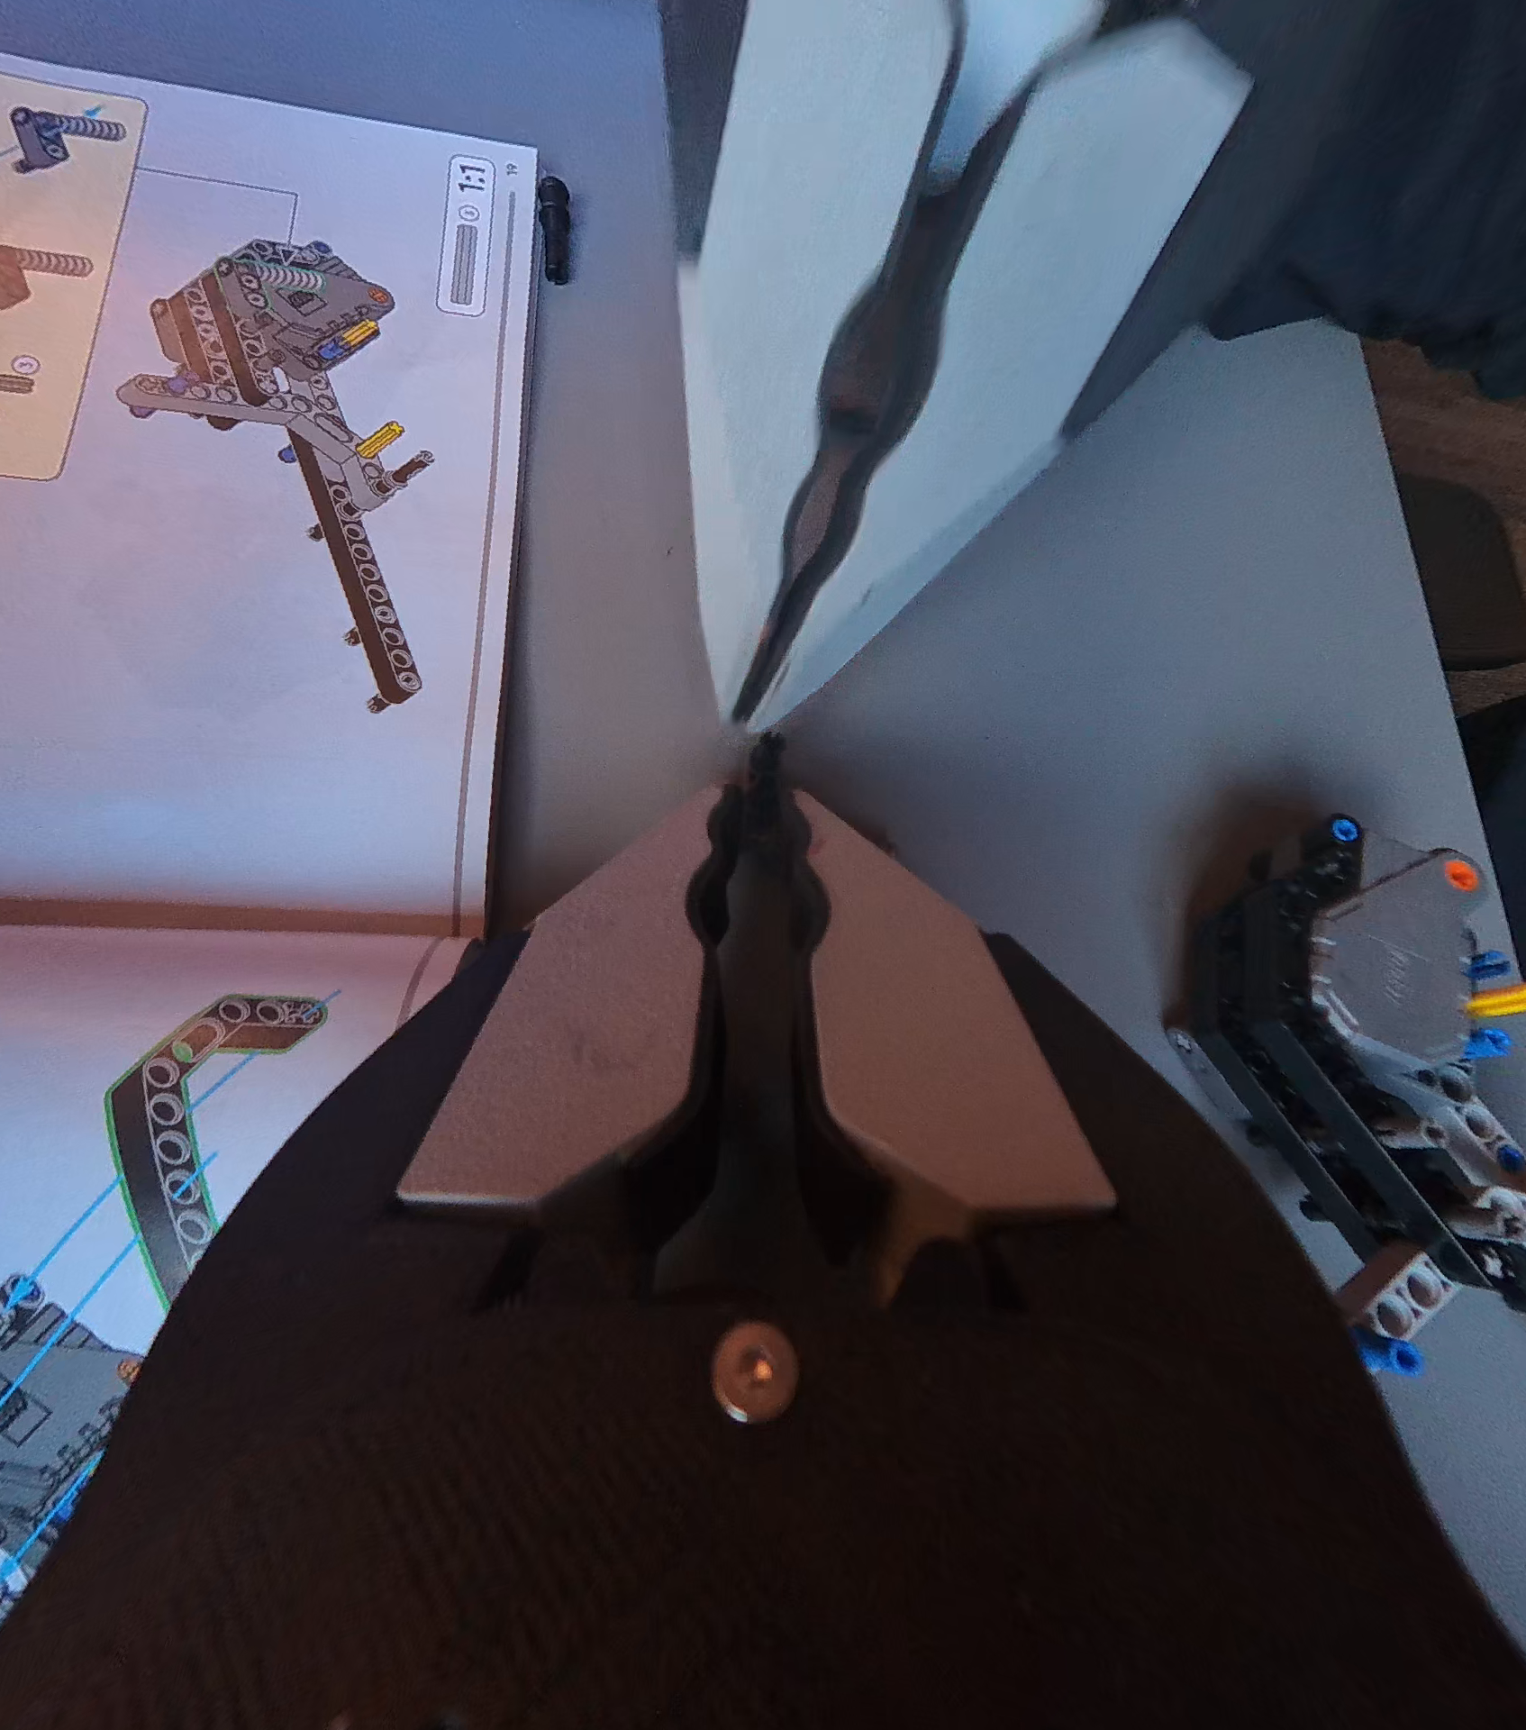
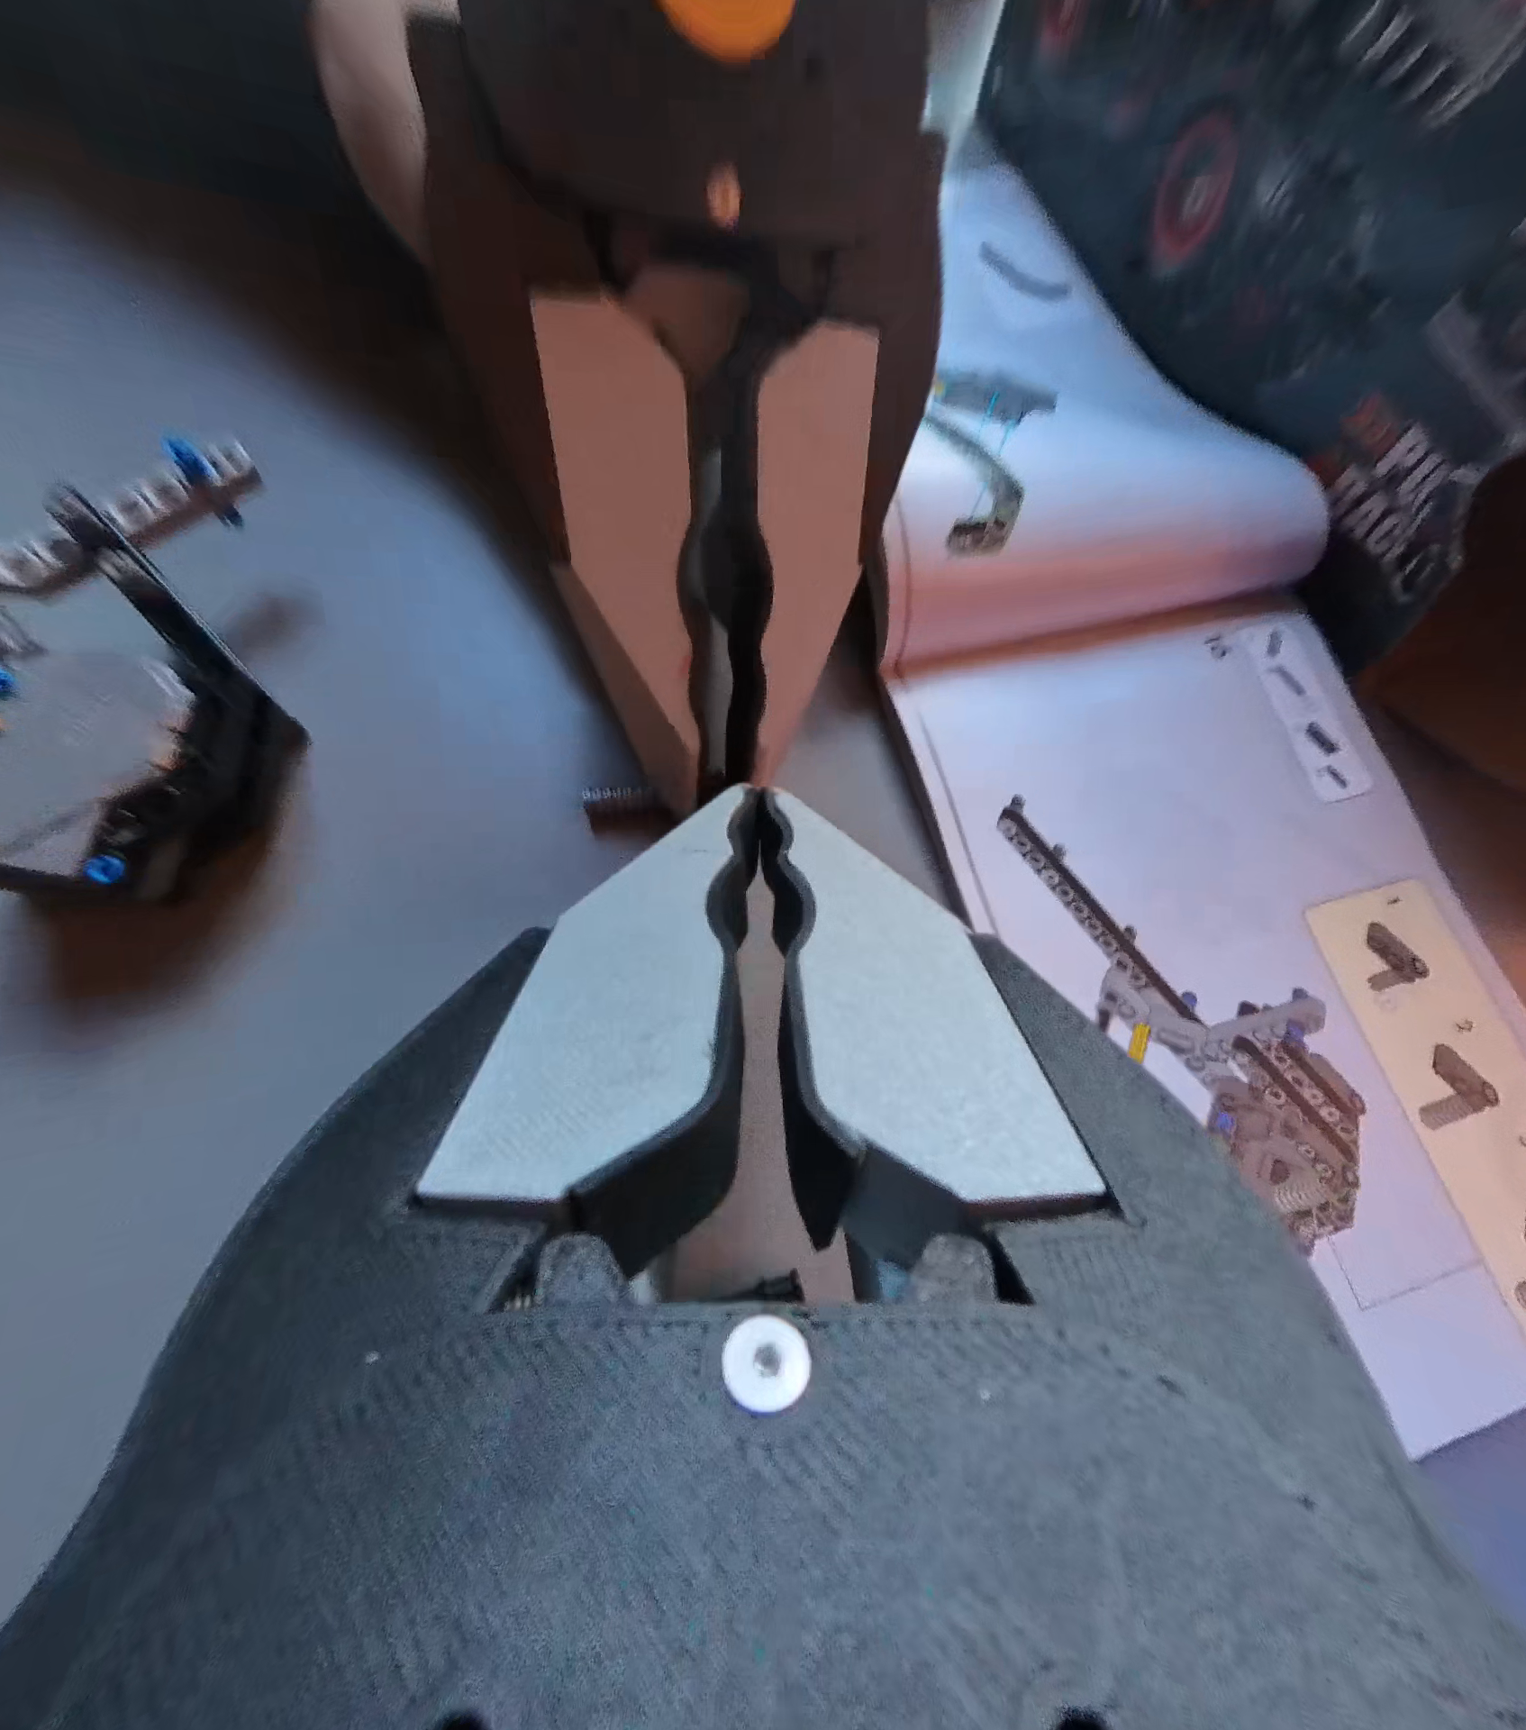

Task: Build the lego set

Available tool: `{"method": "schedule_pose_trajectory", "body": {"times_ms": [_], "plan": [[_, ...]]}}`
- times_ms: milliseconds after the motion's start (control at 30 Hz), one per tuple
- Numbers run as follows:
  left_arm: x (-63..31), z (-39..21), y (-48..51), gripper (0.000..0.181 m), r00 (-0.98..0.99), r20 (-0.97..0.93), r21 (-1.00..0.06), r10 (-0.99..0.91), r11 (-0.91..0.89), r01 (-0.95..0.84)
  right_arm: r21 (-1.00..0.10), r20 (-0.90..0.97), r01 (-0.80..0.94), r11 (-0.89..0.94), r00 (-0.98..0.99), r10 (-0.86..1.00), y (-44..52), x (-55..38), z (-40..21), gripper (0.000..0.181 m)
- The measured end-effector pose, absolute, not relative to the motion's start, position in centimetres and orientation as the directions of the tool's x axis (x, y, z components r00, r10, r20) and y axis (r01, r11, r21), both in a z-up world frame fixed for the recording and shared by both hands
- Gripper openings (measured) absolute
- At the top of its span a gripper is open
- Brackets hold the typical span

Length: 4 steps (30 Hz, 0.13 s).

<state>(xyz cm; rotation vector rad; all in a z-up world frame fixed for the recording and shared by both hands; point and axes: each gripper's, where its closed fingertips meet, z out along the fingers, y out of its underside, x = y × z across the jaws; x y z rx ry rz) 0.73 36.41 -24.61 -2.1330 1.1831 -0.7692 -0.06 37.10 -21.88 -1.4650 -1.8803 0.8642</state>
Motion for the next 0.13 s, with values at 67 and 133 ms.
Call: {"method": "schedule_pose_trajectory", "body": {"times_ms": [67,133], "plan": [[0.7,-24.6,36.4,0.007,0.442,0.205,-0.715,-0.873,-0.442,-0.542,-0.816,0.044,0.553,0.17,-0.234,0.971,36.6,-0.1,-21.1,0.0],[0.7,-24.6,36.4,0.007,0.442,0.205,-0.715,-0.873,-0.442,-0.542,-0.756,0.053,0.625,0.195,-0.239,0.97,36.7,0.2,-22.9,0.0]]}}
